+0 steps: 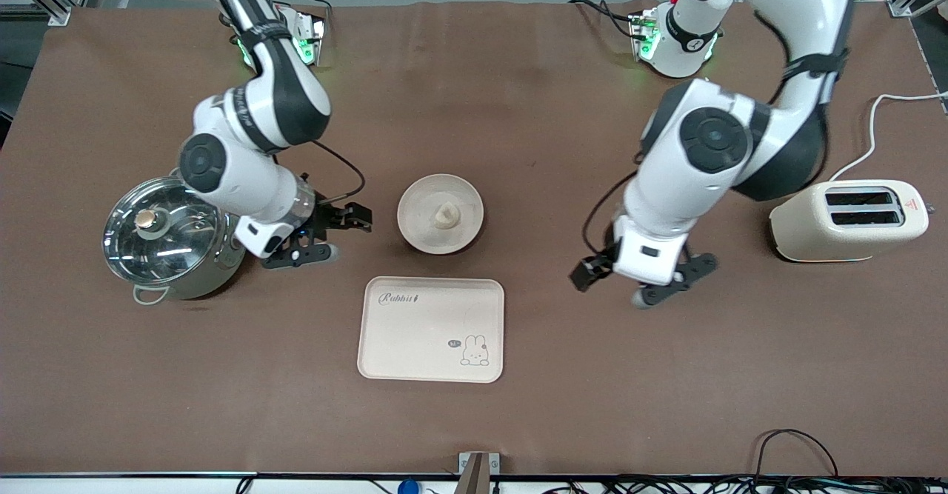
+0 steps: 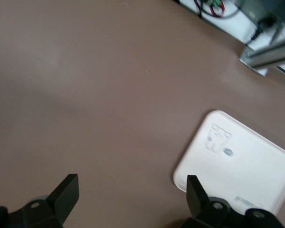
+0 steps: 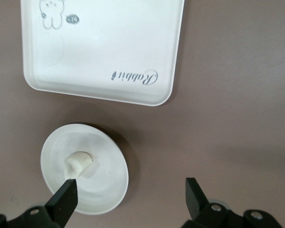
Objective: Place bun in plate and plate on tray
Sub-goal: 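Grasp the plate rim with the right gripper while the left gripper withdraws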
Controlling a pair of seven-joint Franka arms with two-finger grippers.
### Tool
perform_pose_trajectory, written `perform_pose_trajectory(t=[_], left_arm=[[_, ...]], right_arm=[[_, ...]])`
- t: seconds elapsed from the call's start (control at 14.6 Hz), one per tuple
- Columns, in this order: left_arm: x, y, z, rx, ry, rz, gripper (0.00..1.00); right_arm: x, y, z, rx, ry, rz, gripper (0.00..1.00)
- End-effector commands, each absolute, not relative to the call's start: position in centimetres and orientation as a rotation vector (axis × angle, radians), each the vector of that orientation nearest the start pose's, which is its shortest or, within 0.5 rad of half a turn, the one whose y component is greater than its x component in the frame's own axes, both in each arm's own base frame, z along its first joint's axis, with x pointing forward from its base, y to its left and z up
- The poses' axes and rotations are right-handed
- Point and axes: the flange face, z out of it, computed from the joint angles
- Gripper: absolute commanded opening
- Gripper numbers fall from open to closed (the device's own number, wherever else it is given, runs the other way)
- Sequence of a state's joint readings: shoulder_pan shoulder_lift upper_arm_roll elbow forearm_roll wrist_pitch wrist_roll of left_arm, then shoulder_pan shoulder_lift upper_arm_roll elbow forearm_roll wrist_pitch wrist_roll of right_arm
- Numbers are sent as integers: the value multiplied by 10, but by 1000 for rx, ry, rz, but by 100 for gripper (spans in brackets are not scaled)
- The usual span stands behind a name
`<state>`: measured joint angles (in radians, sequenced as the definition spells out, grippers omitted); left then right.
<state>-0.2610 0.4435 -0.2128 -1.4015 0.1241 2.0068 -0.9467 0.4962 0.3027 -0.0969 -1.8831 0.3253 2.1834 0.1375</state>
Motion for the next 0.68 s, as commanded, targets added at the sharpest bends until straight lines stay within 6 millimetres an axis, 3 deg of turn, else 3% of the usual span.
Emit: perform_pose_trajectory(t=[0.0, 0.21, 0.34, 0.62], left_arm=[[632, -237, 521, -3054, -546, -296, 100], [625, -178, 575, -3043, -357, -338, 100], [610, -158, 603, -3028, -288, -314, 100], [579, -106, 644, -2998, -97, -207, 100]], right_arm=[[531, 281, 331, -2912, -35, 90, 100], [505, 307, 307, -2920, 50, 41, 100], [490, 321, 295, -2923, 37, 6, 100], [481, 307, 267, -2951, 63, 38, 100]])
